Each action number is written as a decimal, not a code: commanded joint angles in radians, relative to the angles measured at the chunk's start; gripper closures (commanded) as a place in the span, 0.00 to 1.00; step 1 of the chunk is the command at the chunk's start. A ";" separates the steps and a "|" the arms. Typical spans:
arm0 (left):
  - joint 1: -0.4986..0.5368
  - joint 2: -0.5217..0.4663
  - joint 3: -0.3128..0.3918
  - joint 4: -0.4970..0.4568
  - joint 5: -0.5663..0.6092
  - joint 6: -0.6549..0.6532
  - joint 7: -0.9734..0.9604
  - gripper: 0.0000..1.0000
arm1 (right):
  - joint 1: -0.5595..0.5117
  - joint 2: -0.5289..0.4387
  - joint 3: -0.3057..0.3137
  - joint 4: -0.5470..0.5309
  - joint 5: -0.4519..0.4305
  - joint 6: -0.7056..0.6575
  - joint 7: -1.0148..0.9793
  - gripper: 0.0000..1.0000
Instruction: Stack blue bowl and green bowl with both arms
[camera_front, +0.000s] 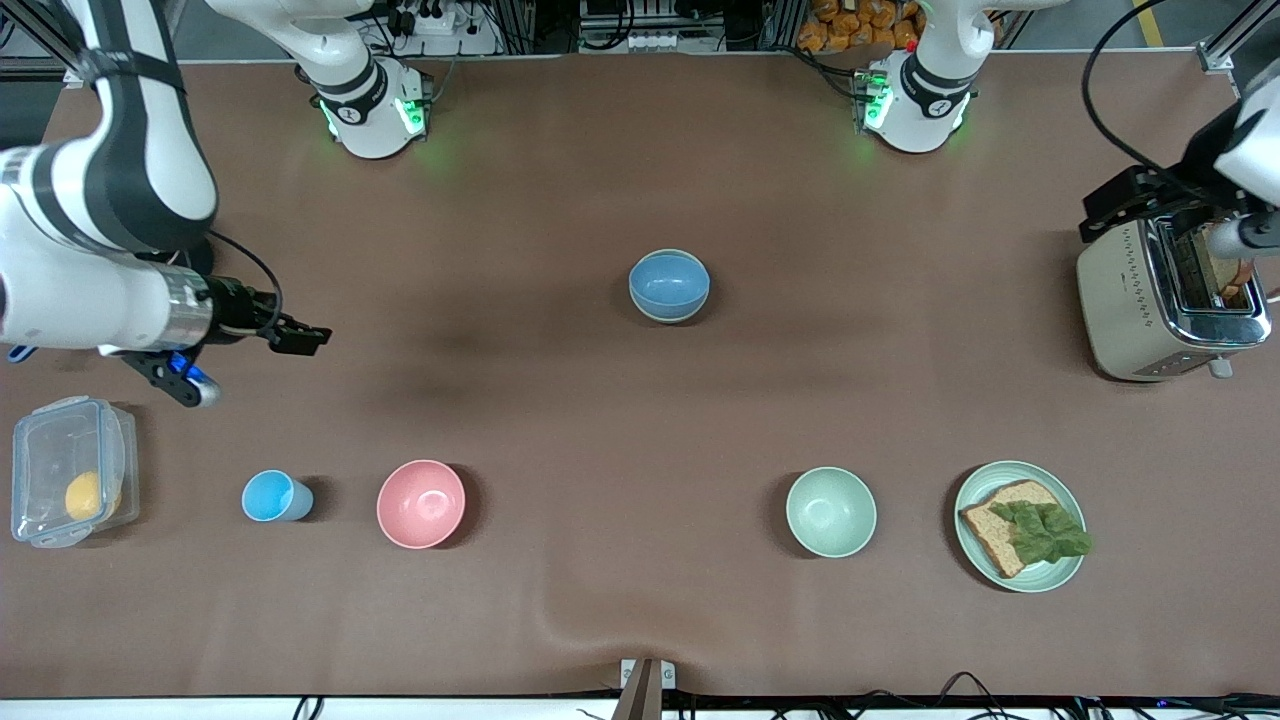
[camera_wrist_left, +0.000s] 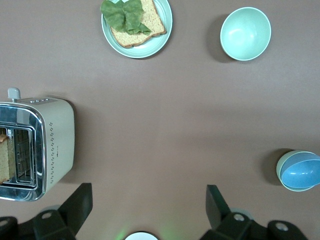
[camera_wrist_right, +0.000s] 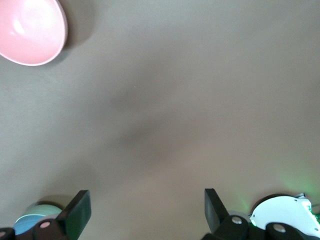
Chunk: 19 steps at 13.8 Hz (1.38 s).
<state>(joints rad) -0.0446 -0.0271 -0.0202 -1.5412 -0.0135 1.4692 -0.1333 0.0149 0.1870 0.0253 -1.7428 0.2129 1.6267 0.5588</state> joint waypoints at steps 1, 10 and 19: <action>-0.001 0.015 -0.001 0.016 -0.013 -0.006 0.017 0.00 | -0.059 -0.092 0.082 0.012 -0.056 -0.001 -0.063 0.00; 0.002 0.013 -0.043 0.007 -0.008 -0.049 0.020 0.00 | -0.075 -0.172 0.159 0.313 -0.150 -0.197 -0.220 0.00; -0.004 0.015 -0.058 0.009 -0.006 -0.049 0.015 0.00 | -0.064 -0.161 0.143 0.305 -0.213 -0.102 -0.398 0.00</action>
<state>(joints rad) -0.0504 -0.0140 -0.0651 -1.5433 -0.0136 1.4364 -0.1331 -0.0478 0.0153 0.1694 -1.4547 0.0188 1.5263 0.1802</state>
